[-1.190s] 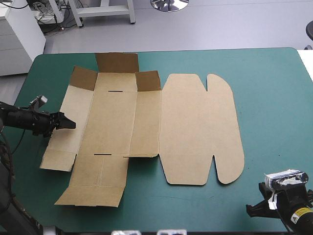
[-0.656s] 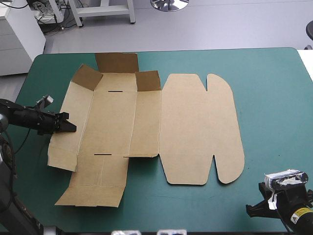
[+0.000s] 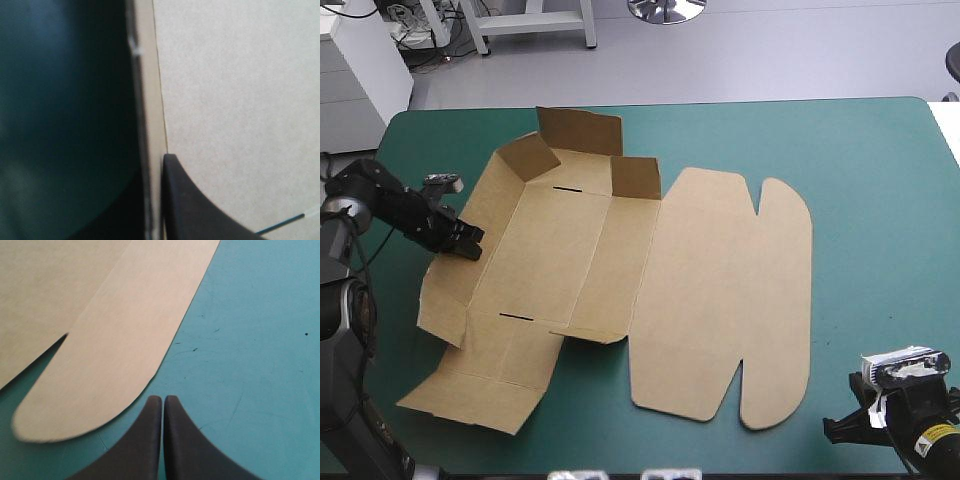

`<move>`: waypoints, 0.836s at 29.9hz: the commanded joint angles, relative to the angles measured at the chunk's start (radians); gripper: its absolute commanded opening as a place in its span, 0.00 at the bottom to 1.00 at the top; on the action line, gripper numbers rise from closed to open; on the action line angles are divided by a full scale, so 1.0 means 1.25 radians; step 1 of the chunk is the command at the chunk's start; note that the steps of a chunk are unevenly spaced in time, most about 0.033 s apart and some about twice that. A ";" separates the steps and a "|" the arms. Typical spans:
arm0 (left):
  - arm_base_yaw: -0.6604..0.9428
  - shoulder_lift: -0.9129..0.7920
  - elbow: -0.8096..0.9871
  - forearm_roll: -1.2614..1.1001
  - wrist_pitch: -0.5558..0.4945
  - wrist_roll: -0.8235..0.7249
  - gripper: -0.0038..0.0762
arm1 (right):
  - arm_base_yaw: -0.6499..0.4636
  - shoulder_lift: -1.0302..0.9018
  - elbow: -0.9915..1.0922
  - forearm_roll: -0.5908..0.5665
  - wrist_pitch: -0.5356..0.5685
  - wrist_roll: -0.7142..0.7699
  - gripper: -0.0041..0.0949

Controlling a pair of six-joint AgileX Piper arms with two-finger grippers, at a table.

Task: Fold the box

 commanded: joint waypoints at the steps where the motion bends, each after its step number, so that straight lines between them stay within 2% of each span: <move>1: -0.075 -0.031 -0.092 0.119 0.032 0.009 0.04 | -0.005 0.008 -0.018 -0.003 -0.047 -0.004 0.04; 9: -0.216 -0.031 -0.264 0.167 -0.074 0.006 0.04 | -0.005 0.008 -0.018 -0.003 -0.046 -0.004 0.04; 14: -0.289 -0.031 -0.341 0.167 -0.126 0.073 0.04 | -0.005 0.008 -0.018 -0.003 -0.046 -0.004 0.04; 18: -0.357 -0.031 -0.377 0.190 -0.155 0.149 0.04 | -0.005 0.008 -0.018 -0.003 -0.046 -0.004 0.04; 25: -0.481 -0.032 -0.393 0.347 -0.222 0.183 0.04 | -0.005 0.008 -0.018 -0.007 -0.046 -0.004 0.04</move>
